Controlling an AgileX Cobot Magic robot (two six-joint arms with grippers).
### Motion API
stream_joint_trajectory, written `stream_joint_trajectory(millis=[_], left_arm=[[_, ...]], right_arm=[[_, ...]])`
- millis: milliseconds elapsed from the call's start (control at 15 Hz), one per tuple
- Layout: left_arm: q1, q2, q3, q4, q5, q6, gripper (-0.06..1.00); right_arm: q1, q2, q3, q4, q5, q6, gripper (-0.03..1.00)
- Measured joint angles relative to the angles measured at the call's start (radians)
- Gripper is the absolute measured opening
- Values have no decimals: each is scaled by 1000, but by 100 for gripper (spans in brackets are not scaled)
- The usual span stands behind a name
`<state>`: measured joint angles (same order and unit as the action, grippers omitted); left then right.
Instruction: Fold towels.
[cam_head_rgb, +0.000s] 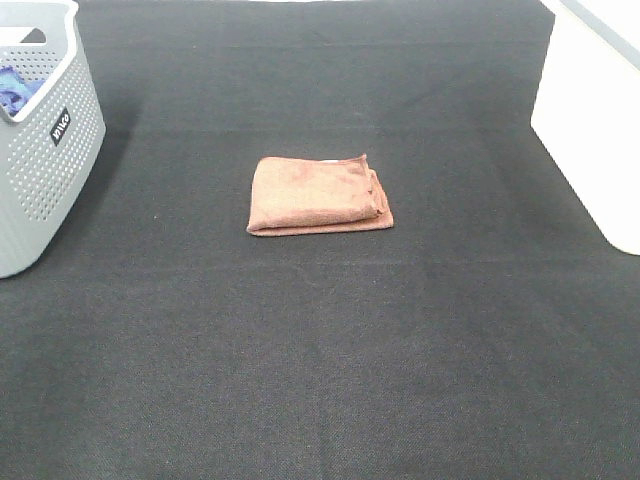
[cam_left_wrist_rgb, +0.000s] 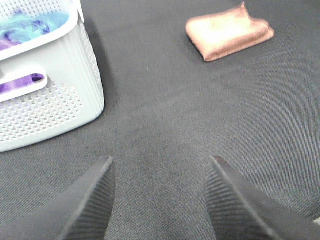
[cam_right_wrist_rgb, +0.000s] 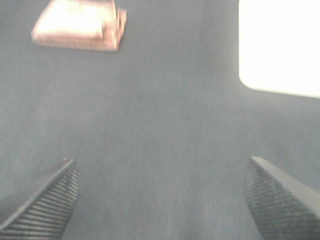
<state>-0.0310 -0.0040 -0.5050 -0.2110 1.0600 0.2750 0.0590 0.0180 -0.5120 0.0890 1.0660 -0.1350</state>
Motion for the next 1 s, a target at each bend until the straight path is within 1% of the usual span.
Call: stream_joint_trajectory(millis=[200,533,1000], left_arm=[[0,0,0,0,0,0,53],[0,0,0,0,0,0,53],[0,-1,0,0,0,0,53]], right_arm=[[-5,-25,0,0,0,0,85],[-59,-25,0,0,0,0,85],[-62,-25,0,0,0,0,85]])
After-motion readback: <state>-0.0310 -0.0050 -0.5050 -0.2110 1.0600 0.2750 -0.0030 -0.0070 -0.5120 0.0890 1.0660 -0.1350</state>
